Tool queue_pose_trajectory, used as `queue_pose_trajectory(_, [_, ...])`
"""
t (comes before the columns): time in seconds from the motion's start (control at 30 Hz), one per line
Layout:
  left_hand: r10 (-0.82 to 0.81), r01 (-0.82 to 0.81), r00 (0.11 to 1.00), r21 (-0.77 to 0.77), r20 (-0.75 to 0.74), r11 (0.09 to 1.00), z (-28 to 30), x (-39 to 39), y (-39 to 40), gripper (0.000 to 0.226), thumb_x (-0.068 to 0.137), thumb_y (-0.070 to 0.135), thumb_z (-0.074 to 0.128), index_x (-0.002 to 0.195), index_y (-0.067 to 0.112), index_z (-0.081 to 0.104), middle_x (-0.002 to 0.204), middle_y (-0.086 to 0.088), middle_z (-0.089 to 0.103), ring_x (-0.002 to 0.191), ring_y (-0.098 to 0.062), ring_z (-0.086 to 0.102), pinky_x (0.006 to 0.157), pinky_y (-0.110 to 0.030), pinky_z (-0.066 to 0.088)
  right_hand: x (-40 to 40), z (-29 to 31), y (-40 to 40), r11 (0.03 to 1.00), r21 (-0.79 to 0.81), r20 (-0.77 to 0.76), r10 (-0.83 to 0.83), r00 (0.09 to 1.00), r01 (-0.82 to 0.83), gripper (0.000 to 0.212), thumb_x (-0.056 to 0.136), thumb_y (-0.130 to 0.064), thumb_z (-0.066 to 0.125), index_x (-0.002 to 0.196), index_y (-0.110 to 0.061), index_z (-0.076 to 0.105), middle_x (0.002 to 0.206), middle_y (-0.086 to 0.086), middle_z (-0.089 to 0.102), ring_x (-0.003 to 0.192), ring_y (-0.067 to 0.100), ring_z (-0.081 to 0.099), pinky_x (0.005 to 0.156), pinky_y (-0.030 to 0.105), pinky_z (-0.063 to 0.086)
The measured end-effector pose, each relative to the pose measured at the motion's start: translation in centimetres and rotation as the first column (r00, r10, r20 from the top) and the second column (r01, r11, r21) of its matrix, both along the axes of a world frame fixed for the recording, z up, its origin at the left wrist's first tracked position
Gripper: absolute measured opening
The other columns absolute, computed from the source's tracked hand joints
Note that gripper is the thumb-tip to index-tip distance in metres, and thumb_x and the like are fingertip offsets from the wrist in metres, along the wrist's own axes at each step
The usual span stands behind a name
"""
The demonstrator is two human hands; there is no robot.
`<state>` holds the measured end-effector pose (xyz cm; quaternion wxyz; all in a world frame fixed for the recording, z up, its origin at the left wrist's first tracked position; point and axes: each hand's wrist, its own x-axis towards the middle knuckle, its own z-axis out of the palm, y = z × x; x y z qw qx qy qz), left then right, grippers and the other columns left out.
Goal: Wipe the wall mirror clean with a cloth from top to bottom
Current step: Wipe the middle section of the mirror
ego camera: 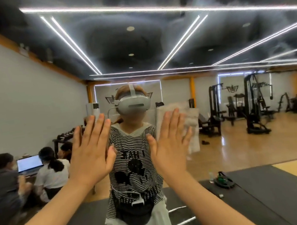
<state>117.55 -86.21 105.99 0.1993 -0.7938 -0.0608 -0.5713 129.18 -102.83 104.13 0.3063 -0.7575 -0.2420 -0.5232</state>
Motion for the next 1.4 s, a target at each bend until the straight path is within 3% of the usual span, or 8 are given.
queue_pose_trajectory(0.17, [-0.017, 0.017, 1.000, -0.013, -0.018, 1.000, 0.2, -0.2, -0.2, 0.070, 0.085, 0.035, 0.035, 0.149, 0.007, 0.025, 0.156, -0.013, 0.026, 0.149, -0.014, -0.005, 0.119, -0.041, -0.004, 3.3, 0.4, -5.4, 0.953, -0.295, 0.203, -0.002, 0.979, 0.063, 0.068, 0.101, -0.052, 0.015, 0.154, -0.010, 0.006, 0.161, 0.011, 0.005, 0.148, 0.027, 0.007, 0.119, 0.045, -0.002])
queue_pose_trajectory(0.33, [-0.031, 0.031, 0.999, -0.024, -0.014, 0.999, 0.3, -0.2, -0.3, 0.069, 0.085, 0.036, 0.035, 0.147, 0.007, 0.028, 0.153, -0.015, 0.032, 0.149, -0.011, -0.006, 0.119, -0.040, -0.004, 6.9, 1.4, -10.9, 0.987, -0.134, 0.050, -0.082, 0.995, 0.088, 0.071, 0.099, -0.057, 0.011, 0.153, -0.013, -0.004, 0.160, 0.010, -0.003, 0.149, 0.024, 0.001, 0.119, 0.045, 0.003])
queue_pose_trajectory(0.47, [-0.031, 0.031, 1.000, -0.013, -0.001, 0.999, 0.4, -0.1, -0.2, 0.069, 0.084, 0.035, 0.036, 0.146, 0.008, 0.028, 0.153, -0.015, 0.033, 0.149, -0.012, -0.005, 0.119, -0.042, -0.001, 7.3, 2.3, -12.7, 0.990, -0.108, 0.087, -0.085, 0.993, 0.094, 0.064, 0.102, -0.049, 0.009, 0.151, -0.009, 0.009, 0.159, 0.011, 0.009, 0.147, 0.027, 0.013, 0.117, 0.038, 0.000])
queue_pose_trajectory(0.57, [-0.040, 0.040, 0.999, 0.005, 0.024, 0.999, 0.2, 0.1, -0.1, 0.068, 0.085, 0.035, 0.036, 0.146, 0.008, 0.028, 0.153, -0.015, 0.032, 0.149, -0.013, -0.004, 0.118, -0.045, 0.003, 7.5, 2.8, -11.7, 0.998, -0.038, 0.108, -0.043, 0.993, 0.047, 0.061, 0.101, -0.040, 0.016, 0.150, -0.004, 0.020, 0.157, 0.012, 0.016, 0.145, 0.029, 0.018, 0.118, 0.038, 0.003])
queue_pose_trajectory(0.9, [-0.029, 0.028, 0.998, 0.023, 0.049, 0.999, -0.1, 0.5, 0.1, 0.069, 0.086, 0.034, 0.035, 0.148, 0.007, 0.026, 0.155, -0.015, 0.028, 0.148, -0.021, 0.009, 0.118, -0.046, 0.003, 4.3, 2.3, -6.0, 0.968, 0.248, -0.011, -0.026, 1.000, 0.028, 0.081, 0.096, -0.057, 0.014, 0.148, 0.004, 0.027, 0.157, 0.022, 0.023, 0.145, 0.032, 0.017, 0.116, 0.051, 0.011])
queue_pose_trajectory(1.0, [-0.019, 0.018, 0.998, 0.030, 0.053, 0.999, -0.2, 0.5, 0.1, 0.068, 0.086, 0.034, 0.035, 0.148, 0.007, 0.026, 0.156, -0.015, 0.028, 0.147, -0.025, 0.013, 0.118, -0.048, 0.004, 1.2, 1.4, -1.2, 0.996, 0.088, 0.099, -0.010, 0.995, 0.002, 0.069, 0.100, -0.048, 0.017, 0.150, -0.002, 0.019, 0.159, 0.017, 0.017, 0.145, 0.026, 0.011, 0.117, 0.042, 0.002])
queue_pose_trajectory(1.13, [-0.017, 0.015, 0.999, 0.033, 0.038, 0.999, -0.1, 0.3, 0.1, 0.069, 0.087, 0.034, 0.036, 0.150, 0.008, 0.023, 0.158, -0.011, 0.020, 0.149, -0.016, -0.003, 0.118, -0.047, 0.003, -1.9, 0.9, 4.2, 0.998, -0.039, 0.215, 0.053, 0.975, -0.046, 0.060, 0.101, -0.040, 0.021, 0.150, -0.006, 0.014, 0.158, 0.015, 0.020, 0.146, 0.021, 0.007, 0.118, 0.042, 0.000])
queue_pose_trajectory(1.4, [0.006, -0.007, 1.000, 0.023, 0.007, 1.000, 0.0, 0.1, 0.1, 0.069, 0.087, 0.035, 0.036, 0.150, 0.009, 0.023, 0.158, -0.011, 0.021, 0.149, -0.019, 0.003, 0.119, -0.044, -0.001, 1.9, 1.8, -2.1, 0.968, -0.248, 0.340, 0.127, 0.932, -0.041, 0.055, 0.093, -0.029, 0.036, 0.145, -0.010, 0.029, 0.151, 0.013, 0.037, 0.141, 0.024, 0.022, 0.116, 0.038, 0.004])
